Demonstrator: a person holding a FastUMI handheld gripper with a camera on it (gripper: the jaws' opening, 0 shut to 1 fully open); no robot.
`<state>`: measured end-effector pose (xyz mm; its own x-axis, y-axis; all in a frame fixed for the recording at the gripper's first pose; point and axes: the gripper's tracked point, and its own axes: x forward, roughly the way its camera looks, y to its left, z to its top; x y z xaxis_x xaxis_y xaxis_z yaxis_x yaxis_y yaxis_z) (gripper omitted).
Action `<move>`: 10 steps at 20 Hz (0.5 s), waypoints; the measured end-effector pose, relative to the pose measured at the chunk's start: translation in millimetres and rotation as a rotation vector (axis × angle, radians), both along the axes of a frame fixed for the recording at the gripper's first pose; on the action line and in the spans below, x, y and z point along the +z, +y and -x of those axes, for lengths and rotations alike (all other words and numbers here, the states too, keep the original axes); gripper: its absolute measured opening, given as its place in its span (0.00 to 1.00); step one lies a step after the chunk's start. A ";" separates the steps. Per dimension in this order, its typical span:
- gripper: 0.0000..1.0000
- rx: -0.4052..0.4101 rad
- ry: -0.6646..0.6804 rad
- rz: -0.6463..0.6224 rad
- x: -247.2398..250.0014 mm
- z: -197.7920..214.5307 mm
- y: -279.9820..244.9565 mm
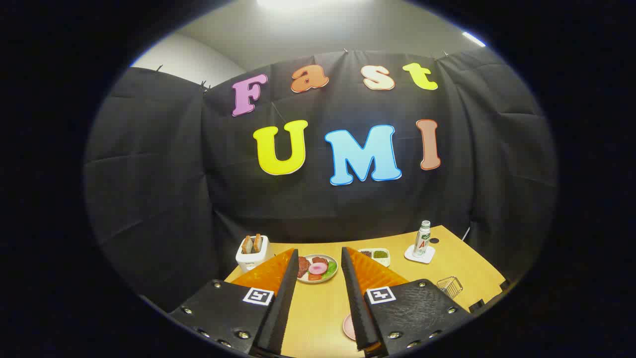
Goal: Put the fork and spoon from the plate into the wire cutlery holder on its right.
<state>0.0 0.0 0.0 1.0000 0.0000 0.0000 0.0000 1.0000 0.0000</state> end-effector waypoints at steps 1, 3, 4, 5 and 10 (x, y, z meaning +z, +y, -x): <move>0.54 -0.003 0.006 -0.003 -2.8 -0.3 -1.4; 0.54 -0.009 0.016 -0.014 -6.8 -1.2 -3.9; 0.54 -0.014 0.020 -0.018 -7.3 -1.9 -5.3; 0.54 -0.019 0.026 -0.021 -10.1 -2.5 -7.3; 0.54 -0.049 0.082 -0.043 -29.7 -8.1 -20.4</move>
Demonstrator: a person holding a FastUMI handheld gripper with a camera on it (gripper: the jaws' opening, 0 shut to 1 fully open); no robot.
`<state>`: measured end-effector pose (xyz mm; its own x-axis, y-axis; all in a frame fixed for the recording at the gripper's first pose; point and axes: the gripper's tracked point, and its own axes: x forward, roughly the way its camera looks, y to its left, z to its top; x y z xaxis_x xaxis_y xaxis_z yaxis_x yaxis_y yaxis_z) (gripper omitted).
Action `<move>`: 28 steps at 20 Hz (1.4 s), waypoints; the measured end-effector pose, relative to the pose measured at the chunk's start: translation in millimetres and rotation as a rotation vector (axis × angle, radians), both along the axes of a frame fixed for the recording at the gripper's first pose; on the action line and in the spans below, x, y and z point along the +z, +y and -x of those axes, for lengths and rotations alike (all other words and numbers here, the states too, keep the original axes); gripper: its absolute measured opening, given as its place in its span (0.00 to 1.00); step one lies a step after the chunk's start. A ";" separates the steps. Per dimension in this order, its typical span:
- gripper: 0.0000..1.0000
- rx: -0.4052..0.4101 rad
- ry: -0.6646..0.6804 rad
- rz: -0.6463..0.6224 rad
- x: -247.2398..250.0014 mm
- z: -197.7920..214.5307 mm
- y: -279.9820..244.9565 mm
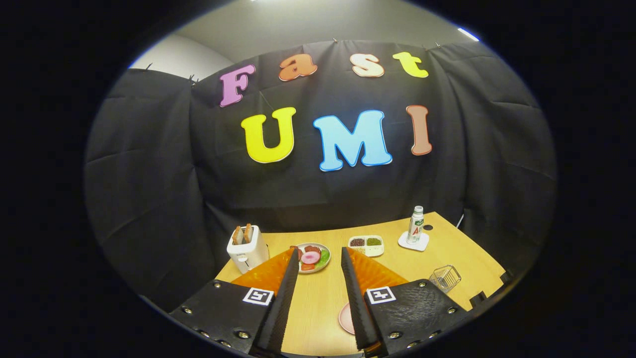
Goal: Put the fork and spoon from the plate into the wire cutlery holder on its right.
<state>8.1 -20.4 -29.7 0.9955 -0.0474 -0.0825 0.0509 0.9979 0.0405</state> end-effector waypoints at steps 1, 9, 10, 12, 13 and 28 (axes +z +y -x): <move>0.54 -0.006 0.008 -0.006 -4.0 -0.9 -2.1; 0.54 -0.088 0.109 -0.024 -39.8 -11.4 -32.7; 0.54 -0.112 0.143 -0.023 -48.6 -14.1 -40.6; 0.54 -0.163 0.216 -0.024 -67.6 -18.7 -55.9; 0.54 -0.185 0.247 -0.024 -77.8 -22.1 -62.2; 0.54 -0.374 0.826 0.014 -253.5 -44.1 -136.7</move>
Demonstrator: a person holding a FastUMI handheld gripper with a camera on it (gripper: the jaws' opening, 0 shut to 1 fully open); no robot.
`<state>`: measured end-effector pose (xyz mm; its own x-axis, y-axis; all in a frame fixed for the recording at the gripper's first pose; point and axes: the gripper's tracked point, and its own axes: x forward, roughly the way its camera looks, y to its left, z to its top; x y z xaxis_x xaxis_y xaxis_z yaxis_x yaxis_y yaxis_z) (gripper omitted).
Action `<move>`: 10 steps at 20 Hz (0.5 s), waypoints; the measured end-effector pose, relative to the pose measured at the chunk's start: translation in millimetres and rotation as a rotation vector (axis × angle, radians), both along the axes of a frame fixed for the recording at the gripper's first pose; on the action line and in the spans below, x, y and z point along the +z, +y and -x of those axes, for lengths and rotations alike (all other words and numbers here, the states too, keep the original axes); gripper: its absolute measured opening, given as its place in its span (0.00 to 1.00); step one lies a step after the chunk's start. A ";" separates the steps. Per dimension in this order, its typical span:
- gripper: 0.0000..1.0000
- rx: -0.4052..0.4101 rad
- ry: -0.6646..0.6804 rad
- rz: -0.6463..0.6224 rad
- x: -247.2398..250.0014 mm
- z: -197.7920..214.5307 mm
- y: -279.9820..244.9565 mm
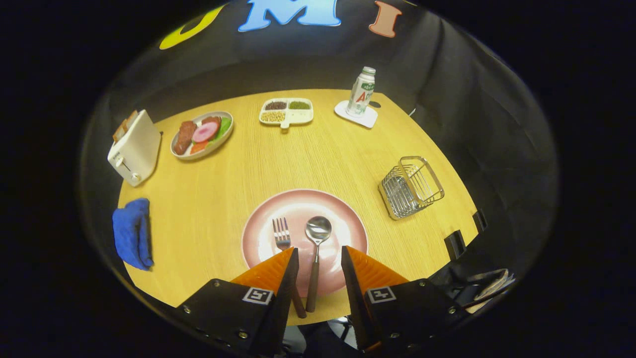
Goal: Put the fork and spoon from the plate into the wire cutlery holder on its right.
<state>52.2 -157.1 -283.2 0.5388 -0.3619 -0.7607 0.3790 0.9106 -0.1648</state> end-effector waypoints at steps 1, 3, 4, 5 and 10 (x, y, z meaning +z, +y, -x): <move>0.54 -0.002 0.034 -0.008 -8.3 -0.9 -1.1; 0.54 -0.015 0.098 -0.036 -26.4 -0.8 -1.9; 0.54 -0.024 0.125 -0.049 -34.5 -0.8 -3.3; 0.54 -0.030 0.144 -0.061 -40.8 -1.2 -4.3; 0.54 -0.040 0.212 -0.108 -67.6 1.3 -7.0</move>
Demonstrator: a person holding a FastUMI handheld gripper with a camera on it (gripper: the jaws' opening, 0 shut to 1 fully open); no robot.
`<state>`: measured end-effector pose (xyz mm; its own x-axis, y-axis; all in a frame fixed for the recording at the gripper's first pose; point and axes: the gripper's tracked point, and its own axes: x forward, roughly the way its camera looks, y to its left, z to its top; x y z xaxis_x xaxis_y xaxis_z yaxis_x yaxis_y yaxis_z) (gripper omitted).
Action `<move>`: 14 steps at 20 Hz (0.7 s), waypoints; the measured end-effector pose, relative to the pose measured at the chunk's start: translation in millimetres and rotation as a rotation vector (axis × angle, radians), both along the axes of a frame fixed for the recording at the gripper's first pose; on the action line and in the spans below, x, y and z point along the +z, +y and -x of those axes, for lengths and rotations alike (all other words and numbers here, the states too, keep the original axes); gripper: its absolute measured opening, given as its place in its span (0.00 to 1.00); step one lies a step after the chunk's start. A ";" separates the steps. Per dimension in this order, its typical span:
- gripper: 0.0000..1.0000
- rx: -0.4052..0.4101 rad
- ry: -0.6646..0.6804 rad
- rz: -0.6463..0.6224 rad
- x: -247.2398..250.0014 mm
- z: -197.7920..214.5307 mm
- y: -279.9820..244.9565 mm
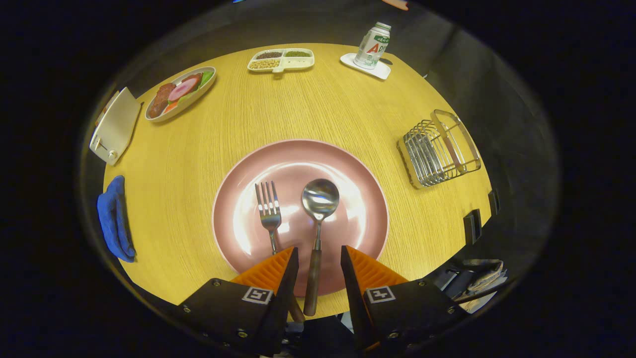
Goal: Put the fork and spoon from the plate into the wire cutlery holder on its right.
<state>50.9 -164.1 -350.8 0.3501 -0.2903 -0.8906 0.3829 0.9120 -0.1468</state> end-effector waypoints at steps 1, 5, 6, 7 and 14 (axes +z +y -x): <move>0.54 0.001 0.006 -0.018 -4.2 -0.6 1.4; 0.54 0.004 0.051 -0.042 -16.7 6.2 -0.4; 0.54 0.012 0.055 -0.050 -20.3 7.2 0.0; 0.48 0.017 0.061 -0.057 -22.9 7.7 1.1; 0.08 0.064 0.090 -0.062 -25.0 9.7 0.7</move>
